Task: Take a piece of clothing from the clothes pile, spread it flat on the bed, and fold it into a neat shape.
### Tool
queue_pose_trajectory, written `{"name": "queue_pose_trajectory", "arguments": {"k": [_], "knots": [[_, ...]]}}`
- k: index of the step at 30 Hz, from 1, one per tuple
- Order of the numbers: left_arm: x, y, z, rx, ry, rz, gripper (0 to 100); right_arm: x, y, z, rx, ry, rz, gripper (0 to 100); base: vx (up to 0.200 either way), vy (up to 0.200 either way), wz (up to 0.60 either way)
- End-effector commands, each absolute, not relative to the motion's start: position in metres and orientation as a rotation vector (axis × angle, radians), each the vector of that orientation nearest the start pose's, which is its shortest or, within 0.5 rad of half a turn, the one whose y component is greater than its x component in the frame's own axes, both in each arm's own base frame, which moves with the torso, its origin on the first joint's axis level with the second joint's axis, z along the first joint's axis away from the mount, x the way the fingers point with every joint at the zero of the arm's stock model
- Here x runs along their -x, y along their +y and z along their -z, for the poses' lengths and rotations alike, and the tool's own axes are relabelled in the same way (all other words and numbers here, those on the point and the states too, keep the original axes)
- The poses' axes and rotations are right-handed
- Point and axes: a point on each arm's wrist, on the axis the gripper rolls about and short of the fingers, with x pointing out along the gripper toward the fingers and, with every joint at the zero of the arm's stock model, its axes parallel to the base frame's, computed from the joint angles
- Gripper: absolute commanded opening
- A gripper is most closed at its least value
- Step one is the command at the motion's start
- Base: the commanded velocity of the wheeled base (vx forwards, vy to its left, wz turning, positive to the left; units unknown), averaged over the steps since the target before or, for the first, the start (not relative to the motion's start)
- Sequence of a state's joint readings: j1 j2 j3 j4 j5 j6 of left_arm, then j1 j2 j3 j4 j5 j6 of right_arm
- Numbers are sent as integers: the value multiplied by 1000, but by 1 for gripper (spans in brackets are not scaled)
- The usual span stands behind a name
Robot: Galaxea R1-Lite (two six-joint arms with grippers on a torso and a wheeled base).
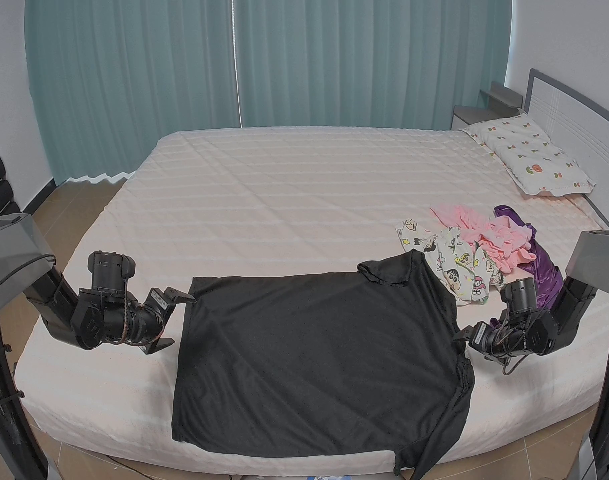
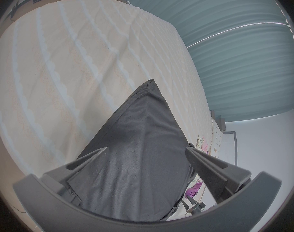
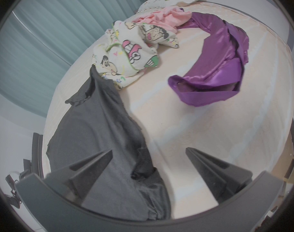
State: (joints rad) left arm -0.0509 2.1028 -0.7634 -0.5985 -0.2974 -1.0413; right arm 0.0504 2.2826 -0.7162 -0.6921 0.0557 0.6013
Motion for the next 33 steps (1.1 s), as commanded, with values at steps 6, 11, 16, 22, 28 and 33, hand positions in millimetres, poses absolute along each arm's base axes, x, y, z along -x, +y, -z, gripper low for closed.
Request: {"name": "queue_pose_trajectory", "arguments": {"k": [6,11,16,22,28,33], "knots": [[-342,-23,-34,1074,854,-89,100,-338,30,48,-529,911,177,0,0,0,0],[-342,-21,-35,1078,847,-94,100,-337,24,36,-540,878,187,0,0,0,0],[-342,-21,-35,1078,847,-94,100,-335,14,13,-559,819,196,0,0,0,0],[-342,-21,-34,1077,850,-95,100,-331,8,5,-564,804,202,0,0,0,0],[-342,-21,-35,1077,848,-94,100,-328,4,3,-542,808,205,0,0,0,0],[-343,-21,-33,1077,851,-96,100,-326,-4,8,-510,820,213,0,0,0,0]]}}
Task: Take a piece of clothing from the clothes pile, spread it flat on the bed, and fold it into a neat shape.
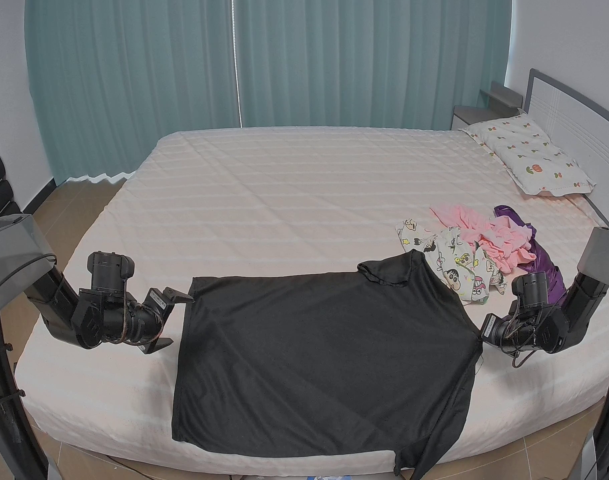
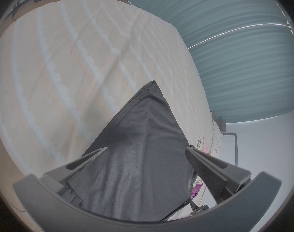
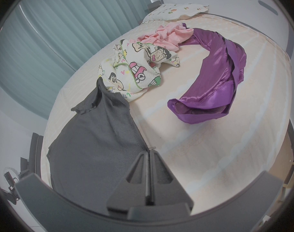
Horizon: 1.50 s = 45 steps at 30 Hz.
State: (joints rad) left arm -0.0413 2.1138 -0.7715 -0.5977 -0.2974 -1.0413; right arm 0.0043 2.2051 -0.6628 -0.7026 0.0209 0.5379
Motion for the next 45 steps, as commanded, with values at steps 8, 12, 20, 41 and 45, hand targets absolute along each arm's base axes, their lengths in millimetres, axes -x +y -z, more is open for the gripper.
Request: {"name": "queue_pose_trajectory", "arguments": {"k": [8,12,20,41,45], "knots": [[-343,-21,-33,1077,852,-97,100,-332,-6,5,-524,778,206,100,0,0,0],[-344,-20,-33,1077,845,-95,100,-333,-1,2,-532,757,193,100,0,0,0],[-342,-16,-30,1028,852,-89,100,-344,53,2,-616,771,123,100,0,0,0],[-337,-17,-27,1011,872,-86,100,-455,124,-17,-733,684,93,100,0,0,0],[-338,-17,-28,1019,867,-90,100,-471,129,-2,-727,689,107,100,0,0,0]]}}
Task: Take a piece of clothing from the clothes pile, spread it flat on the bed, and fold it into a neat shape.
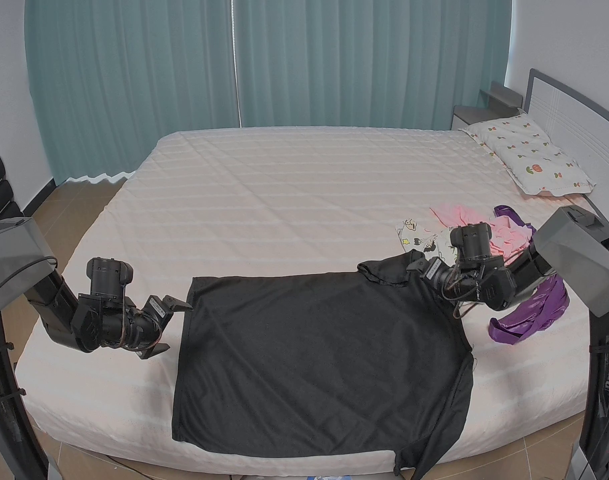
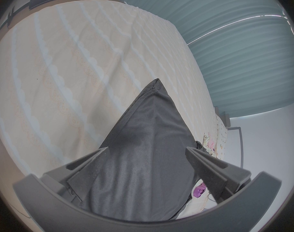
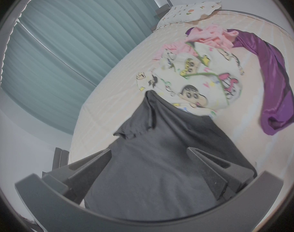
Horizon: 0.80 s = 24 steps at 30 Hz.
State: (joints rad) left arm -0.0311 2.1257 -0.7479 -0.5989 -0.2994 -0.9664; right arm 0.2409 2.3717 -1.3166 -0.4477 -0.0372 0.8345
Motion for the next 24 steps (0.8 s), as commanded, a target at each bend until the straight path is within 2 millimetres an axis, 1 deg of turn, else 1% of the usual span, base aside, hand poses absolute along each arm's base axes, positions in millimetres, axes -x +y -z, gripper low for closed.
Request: {"name": "queue_pose_trajectory", "arguments": {"k": [1,2,4,8,15,16,17,24], "knots": [[-338,-17,-28,1019,865,-89,100,-476,130,3,-725,694,109,100,0,0,0],[-337,-17,-28,1019,868,-89,100,-480,131,8,-724,695,115,100,0,0,0],[-337,-17,-28,1021,867,-91,100,-485,133,13,-712,694,140,100,200,0,0],[-337,-17,-27,1023,872,-95,100,-489,138,14,-703,677,158,100,200,0,0],[-337,-17,-25,1021,877,-95,100,-492,137,13,-706,665,159,100,0,0,0],[-337,-17,-25,1021,877,-95,100,-493,137,14,-706,665,159,100,0,0,0],[-337,-17,-25,1021,877,-95,100,-494,137,19,-705,669,164,100,0,0,0],[-337,-17,-24,1021,880,-97,100,-499,137,26,-709,661,166,100,0,0,0]]}}
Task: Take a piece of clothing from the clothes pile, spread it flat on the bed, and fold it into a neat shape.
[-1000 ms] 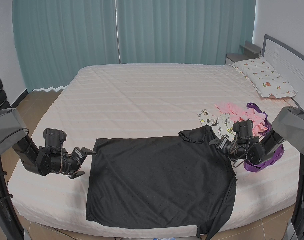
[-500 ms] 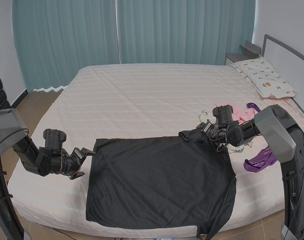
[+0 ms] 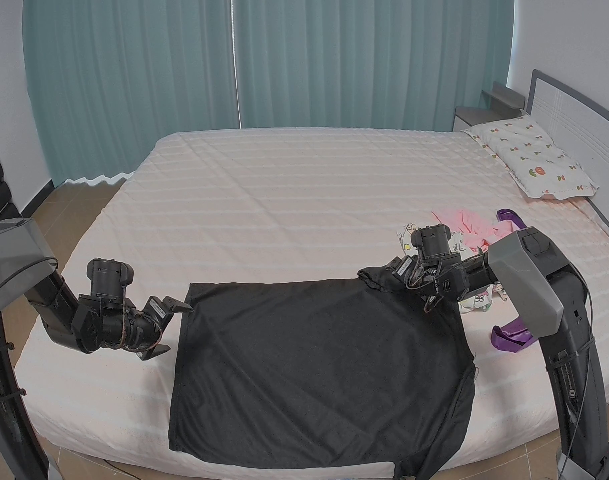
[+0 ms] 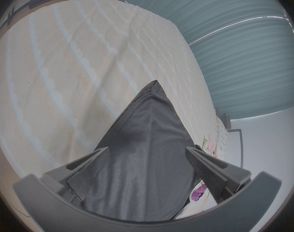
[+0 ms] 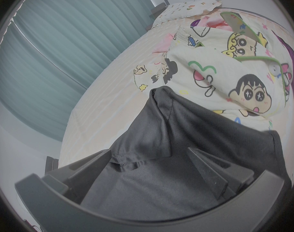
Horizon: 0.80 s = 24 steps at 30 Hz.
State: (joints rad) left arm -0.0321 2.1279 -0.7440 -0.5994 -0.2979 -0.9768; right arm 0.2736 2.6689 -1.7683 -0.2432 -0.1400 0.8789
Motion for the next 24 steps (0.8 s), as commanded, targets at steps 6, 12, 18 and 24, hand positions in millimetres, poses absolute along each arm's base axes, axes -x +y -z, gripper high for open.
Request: {"name": "queue_pose_trajectory", "arguments": {"k": [6,12,18,24], "knots": [[-337,-17,-23,1021,881,-98,100,-507,139,37,-713,651,163,100,0,0,0],[-337,-17,-23,1020,882,-100,100,-520,138,39,-759,593,158,100,0,0,0],[-337,-17,-23,1022,881,-102,100,-537,140,14,-958,357,83,100,0,0,0],[-337,-17,-23,1022,880,-101,100,-543,134,-30,-1001,139,-45,100,0,0,0]]}}
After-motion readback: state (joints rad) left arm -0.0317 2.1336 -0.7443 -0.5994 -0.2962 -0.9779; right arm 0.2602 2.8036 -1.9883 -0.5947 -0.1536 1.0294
